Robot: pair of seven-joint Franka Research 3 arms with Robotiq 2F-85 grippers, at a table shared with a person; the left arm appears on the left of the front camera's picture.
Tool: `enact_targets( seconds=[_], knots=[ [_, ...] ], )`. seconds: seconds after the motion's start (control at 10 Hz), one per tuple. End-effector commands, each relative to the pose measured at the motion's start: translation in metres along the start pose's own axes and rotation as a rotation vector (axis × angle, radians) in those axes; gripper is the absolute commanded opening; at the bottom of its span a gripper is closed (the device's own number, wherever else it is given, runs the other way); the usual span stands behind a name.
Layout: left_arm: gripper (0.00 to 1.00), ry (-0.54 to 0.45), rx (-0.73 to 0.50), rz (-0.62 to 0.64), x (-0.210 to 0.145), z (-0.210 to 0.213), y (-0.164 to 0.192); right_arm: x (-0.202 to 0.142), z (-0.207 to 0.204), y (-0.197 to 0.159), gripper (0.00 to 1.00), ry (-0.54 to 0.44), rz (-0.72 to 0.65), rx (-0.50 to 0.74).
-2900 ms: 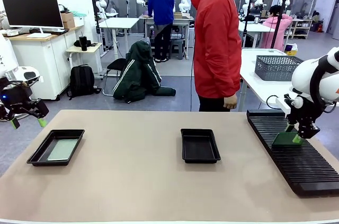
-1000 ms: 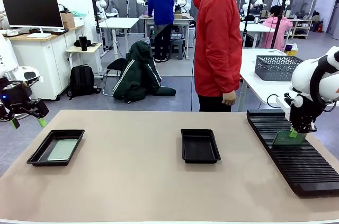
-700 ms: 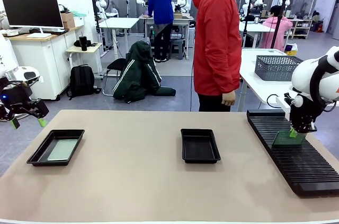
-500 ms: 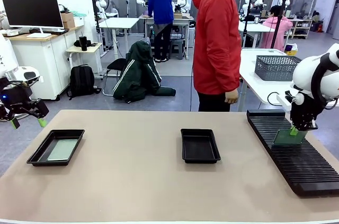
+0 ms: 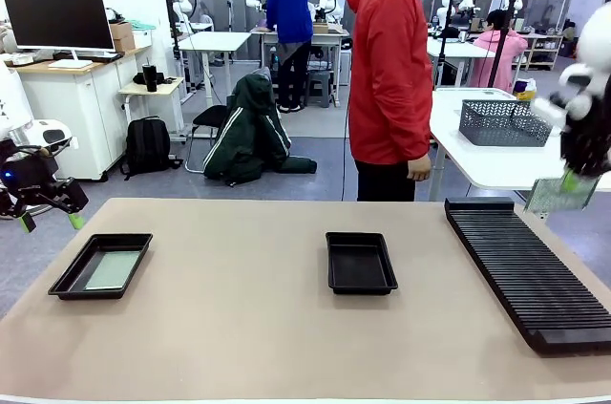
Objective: Inspect and transfer BCBs to ESD trays.
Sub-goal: Pick up the Blank PCB from the PCB Rack and place it in the right ESD tray.
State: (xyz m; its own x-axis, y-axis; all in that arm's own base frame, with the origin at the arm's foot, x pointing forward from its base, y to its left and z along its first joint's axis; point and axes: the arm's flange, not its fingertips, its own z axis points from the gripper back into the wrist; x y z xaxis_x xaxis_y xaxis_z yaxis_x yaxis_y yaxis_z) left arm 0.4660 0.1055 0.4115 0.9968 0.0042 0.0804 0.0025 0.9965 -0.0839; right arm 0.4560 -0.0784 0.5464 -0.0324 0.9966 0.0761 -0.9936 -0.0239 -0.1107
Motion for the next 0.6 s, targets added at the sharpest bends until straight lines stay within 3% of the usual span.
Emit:
enact_targets(
  seconds=[0.0, 0.2, 0.5],
  knots=[
    [1.00, -0.010, -0.001, -0.002, 0.000, -0.002, 0.001, 0.003, 0.074, -0.002, 0.02, -0.023, -0.051, 0.018],
    [1.00, -0.010, -0.001, -0.002, 0.000, -0.002, 0.001, 0.001, 0.129, 0.005, 0.02, -0.066, -0.098, 0.015],
    [1.00, -0.010, -0.001, -0.002, 0.000, -0.002, 0.001, -0.001, 0.172, 0.009, 0.02, -0.135, -0.250, 0.005]
  ],
)
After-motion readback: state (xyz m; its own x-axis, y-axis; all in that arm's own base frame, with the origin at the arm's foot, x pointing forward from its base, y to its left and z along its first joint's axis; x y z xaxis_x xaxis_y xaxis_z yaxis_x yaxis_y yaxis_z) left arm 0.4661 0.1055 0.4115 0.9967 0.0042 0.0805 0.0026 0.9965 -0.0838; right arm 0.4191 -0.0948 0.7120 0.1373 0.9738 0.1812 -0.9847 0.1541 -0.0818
